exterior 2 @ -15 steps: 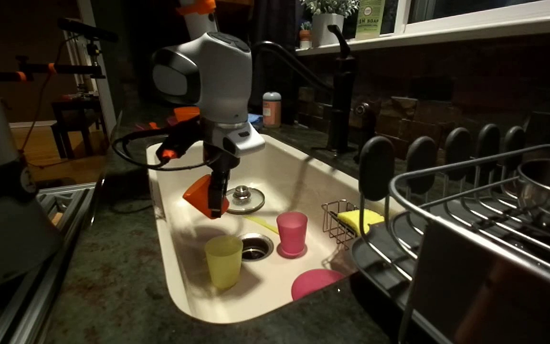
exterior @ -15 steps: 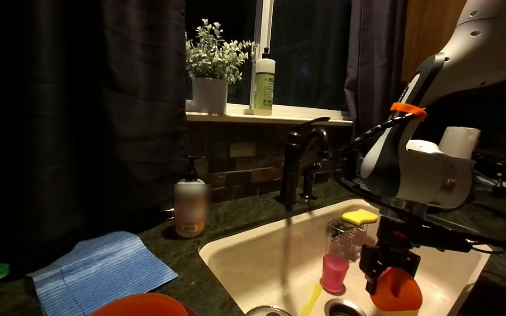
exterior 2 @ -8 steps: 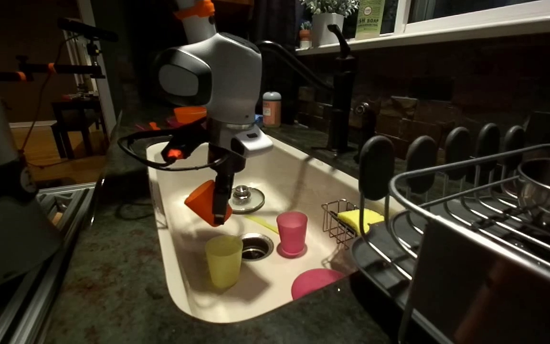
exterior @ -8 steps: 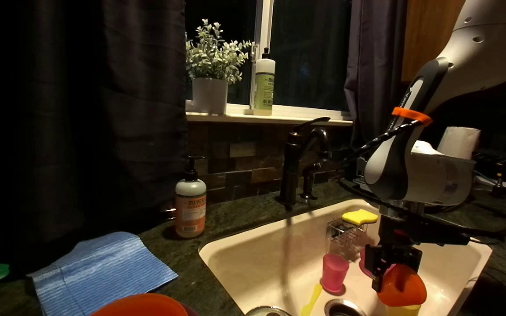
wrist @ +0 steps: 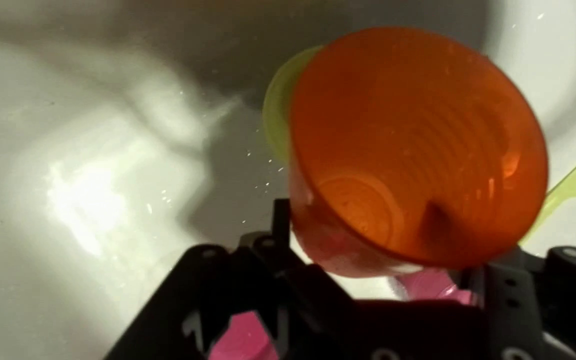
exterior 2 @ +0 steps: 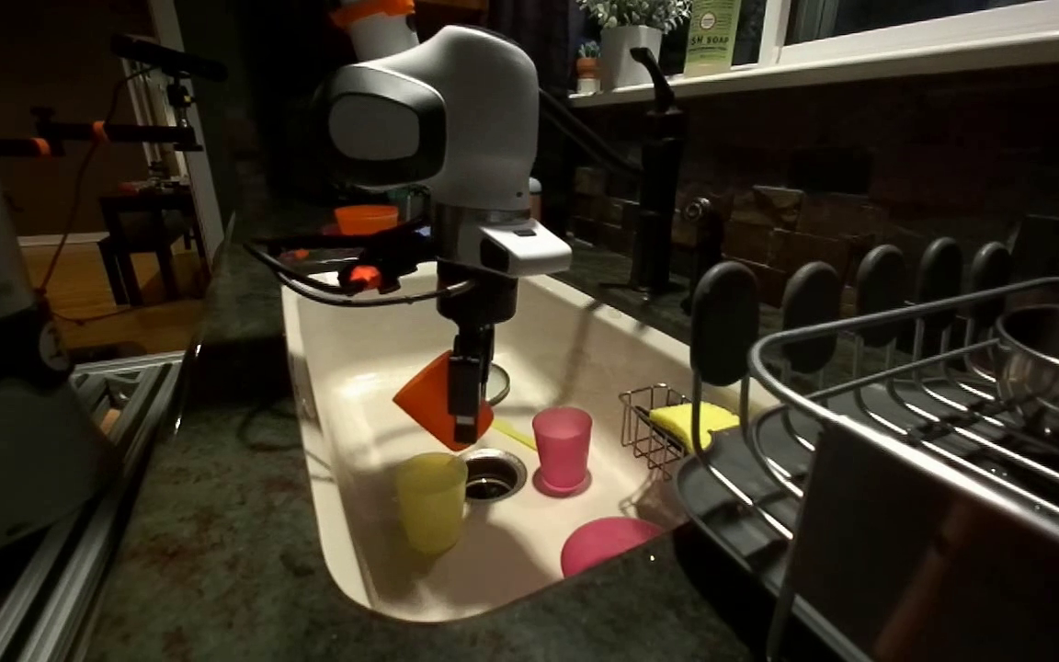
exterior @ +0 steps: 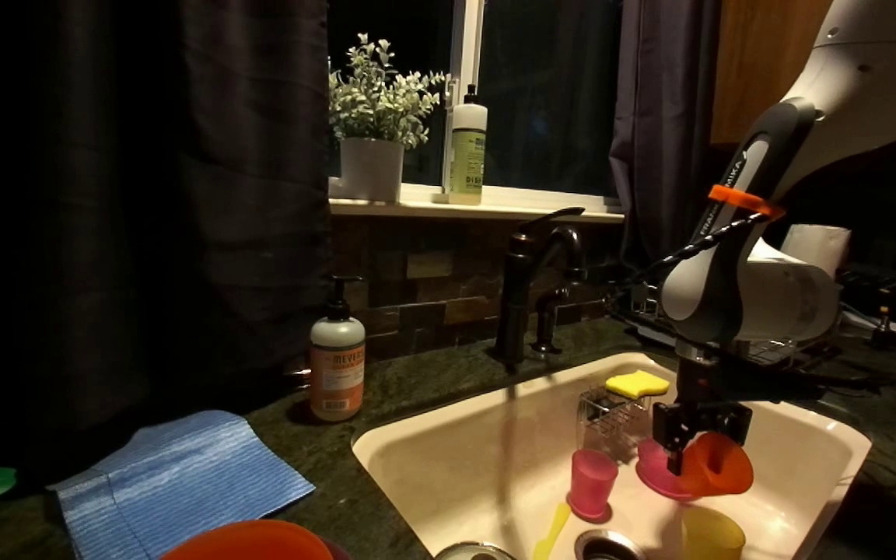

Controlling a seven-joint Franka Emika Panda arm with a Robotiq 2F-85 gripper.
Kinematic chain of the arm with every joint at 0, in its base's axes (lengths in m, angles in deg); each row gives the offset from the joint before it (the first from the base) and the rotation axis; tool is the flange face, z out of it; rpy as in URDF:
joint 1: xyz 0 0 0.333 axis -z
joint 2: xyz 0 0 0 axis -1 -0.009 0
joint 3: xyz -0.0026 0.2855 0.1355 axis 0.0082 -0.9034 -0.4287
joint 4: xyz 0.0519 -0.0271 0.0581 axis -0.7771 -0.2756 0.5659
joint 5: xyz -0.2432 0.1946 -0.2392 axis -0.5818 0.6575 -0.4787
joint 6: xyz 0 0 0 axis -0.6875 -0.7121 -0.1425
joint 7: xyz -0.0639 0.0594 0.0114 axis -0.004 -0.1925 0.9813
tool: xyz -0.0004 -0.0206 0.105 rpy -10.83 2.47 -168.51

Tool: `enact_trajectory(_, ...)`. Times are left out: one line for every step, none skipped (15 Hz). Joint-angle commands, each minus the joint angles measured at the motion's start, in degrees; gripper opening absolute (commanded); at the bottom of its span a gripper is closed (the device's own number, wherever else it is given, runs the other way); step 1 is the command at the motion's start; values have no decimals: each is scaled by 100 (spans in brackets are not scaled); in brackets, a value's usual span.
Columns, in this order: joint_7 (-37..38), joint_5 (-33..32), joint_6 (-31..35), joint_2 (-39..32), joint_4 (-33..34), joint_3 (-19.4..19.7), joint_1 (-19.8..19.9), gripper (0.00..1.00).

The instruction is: Remove the orange cup from the sink

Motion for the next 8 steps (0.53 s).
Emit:
enact_trajectory(747,-760,-41,34,-26,1141,-872,44)
enact_trajectory(862,-909,-13,76,-41,1445,-1083,44)
enact_trajectory(1028,-1117,60,134,-109,1784,-1344,44)
enact_trajectory(1158,-1282,91,140,-125,2119,-1612,44)
enact_trajectory(1230,-1370,129,112,-108,2411,-1833,44)
enact_trajectory(1350,-1501,122,110,-104,2743,-2114,44)
enact_trajectory(1391,-1548,167,93,-106,3020,-2342,44)
enact_trajectory(1485,-1625,219,63,-110,3346,-2645,44)
